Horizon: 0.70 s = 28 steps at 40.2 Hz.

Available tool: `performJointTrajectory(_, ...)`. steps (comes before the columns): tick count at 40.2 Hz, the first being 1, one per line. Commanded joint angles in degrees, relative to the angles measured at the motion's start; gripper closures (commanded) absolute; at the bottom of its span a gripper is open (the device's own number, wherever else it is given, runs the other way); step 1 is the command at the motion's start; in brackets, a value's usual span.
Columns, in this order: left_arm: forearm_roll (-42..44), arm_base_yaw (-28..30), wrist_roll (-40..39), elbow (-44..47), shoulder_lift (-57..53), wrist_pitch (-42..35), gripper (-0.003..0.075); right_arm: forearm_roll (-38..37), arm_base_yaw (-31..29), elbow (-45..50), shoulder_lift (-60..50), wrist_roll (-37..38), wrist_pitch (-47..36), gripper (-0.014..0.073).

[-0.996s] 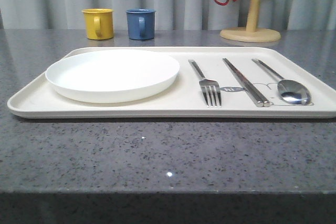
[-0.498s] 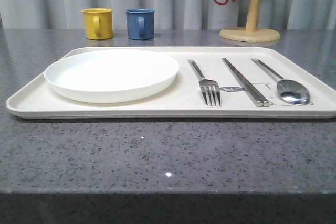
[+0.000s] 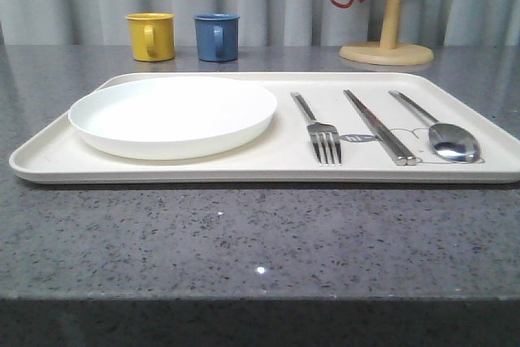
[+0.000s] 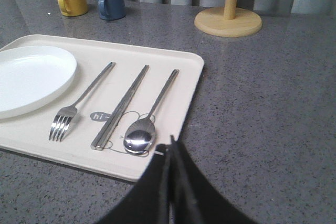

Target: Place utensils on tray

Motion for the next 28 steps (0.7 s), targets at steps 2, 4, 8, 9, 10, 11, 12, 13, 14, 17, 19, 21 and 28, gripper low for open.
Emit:
performJointTrajectory(2,-0.6,0.0,-0.4,-0.2,-1.2,-4.9,0.0738,-0.8,0.0,-1.5,0.6,-0.5,-4.2,0.0655)
performJointTrajectory(4,-0.6,0.0,-0.4,-0.2,-1.2,-4.9,0.0738,-0.8,0.0,-1.5,0.6,-0.5,-4.2,0.0655)
performJointTrajectory(8,-0.6,0.0,-0.4,-0.2,-1.2,-4.9,0.0738,-0.8,0.0,-1.5,0.6,-0.5,-4.2,0.0655)
performJointTrajectory(9,-0.6,0.0,-0.4,-0.2,-1.2,-4.9,0.0738,-0.8,0.0,-1.5,0.6,-0.5,-4.2,0.0655)
performJointTrajectory(10,-0.6,0.0,-0.4,-0.2,-1.2,-4.9,0.0738,-0.8,0.0,-1.5,0.6,-0.5,-4.2,0.0655)
performJointTrajectory(11,-0.6,0.0,-0.4,-0.2,-1.2,-4.9,0.0738,-0.8,0.0,-1.5,0.6,-0.5,-4.2,0.0655)
performJointTrajectory(12,-0.6,0.0,-0.4,-0.2,-1.2,-4.9,0.0738,-0.8,0.0,-1.5,0.6,-0.5,-4.2,0.0655)
performJointTrajectory(13,-0.6,0.0,-0.4,-0.2,-1.2,-4.9,0.0738,-0.8,0.0,-1.5,0.6,-0.5,-4.2,0.0655)
performJointTrajectory(14,-0.6,0.0,-0.4,-0.2,-1.2,-4.9,0.0738,-0.8,0.0,-1.5,0.6,-0.5,-4.2,0.0655)
performJointTrajectory(17,-0.6,0.0,-0.4,-0.2,-1.2,-4.9,0.0738,-0.9,0.0,-1.5,0.6,-0.5,-4.2,0.0655)
performJointTrajectory(19,-0.6,0.0,-0.4,-0.2,-1.2,-4.9,0.0738,-2.8,0.0,-1.0,0.6,-0.6,-4.9,0.0655)
performJointTrajectory(21,-0.6,0.0,-0.4,-0.2,-1.2,-4.9,0.0738,-4.1,-0.4,0.3,0.1,-0.7,-6.6,0.0655)
performJointTrajectory(28,-0.6,0.0,-0.4,-0.2,-1.2,-4.9,0.0738,-0.8,-6.8,8.7,-3.6,-3.0,-15.3,0.0655)
